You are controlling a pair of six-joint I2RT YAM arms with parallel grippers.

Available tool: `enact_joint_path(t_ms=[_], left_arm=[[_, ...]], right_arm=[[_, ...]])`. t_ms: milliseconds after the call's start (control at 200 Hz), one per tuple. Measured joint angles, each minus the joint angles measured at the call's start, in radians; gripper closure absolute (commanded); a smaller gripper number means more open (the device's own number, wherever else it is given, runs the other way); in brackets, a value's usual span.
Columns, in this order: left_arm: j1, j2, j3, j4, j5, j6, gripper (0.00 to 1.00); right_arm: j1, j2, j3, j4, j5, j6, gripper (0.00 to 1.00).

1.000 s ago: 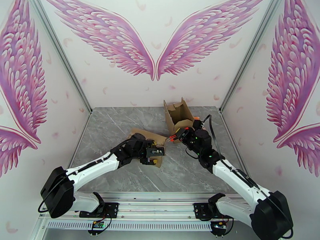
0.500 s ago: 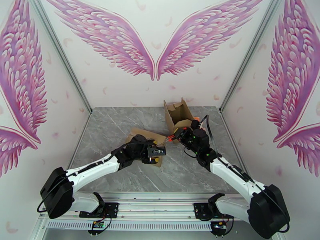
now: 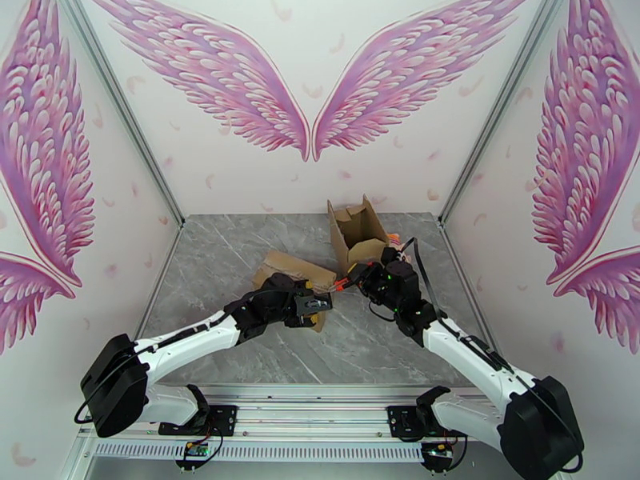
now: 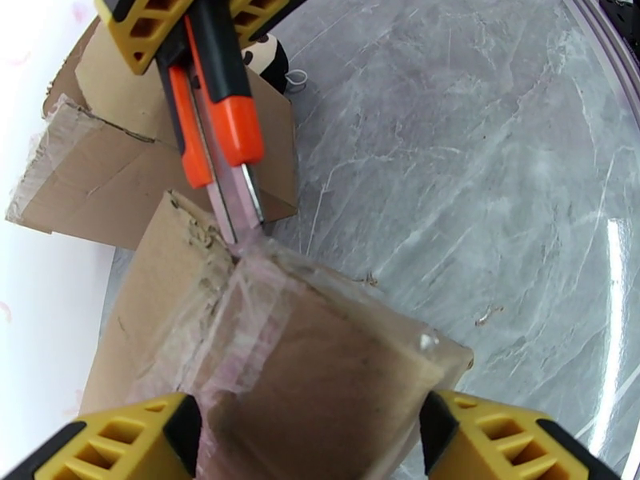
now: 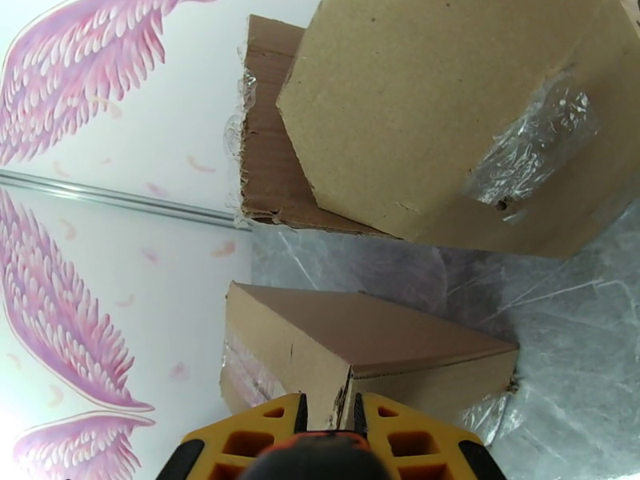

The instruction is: Unpack the express box

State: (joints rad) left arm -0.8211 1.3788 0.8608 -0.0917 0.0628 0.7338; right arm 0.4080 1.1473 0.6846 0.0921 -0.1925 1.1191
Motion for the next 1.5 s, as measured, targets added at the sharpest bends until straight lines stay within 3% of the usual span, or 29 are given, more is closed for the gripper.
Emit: enact_joint_path(t_ms=[280,810,1134,1504], left_arm=[[0.021,0.0,-0.002,0.0,0.035,0.027,0.23],[0.142,0.014,0.009,-0.04,0.266,0.146,0.23],[0.173,0.043,0.035,-0.066,0.313,0.2,0.23],[0.18,0.059,0.045,-0.068,0.331,0.217,0.23]], right_arm=[[-0.026,0.02,-0.056,0.108,-0.06,0.09,1.0],[-0.121,0.089,-0.056,0.175,-0.339,0.066,1.0],[-0.171,0.154,-0.041,0.22,-0.481,0.043,1.0],[-0.186,0.172,-0.038,0.222,-0.512,0.104,1.0]])
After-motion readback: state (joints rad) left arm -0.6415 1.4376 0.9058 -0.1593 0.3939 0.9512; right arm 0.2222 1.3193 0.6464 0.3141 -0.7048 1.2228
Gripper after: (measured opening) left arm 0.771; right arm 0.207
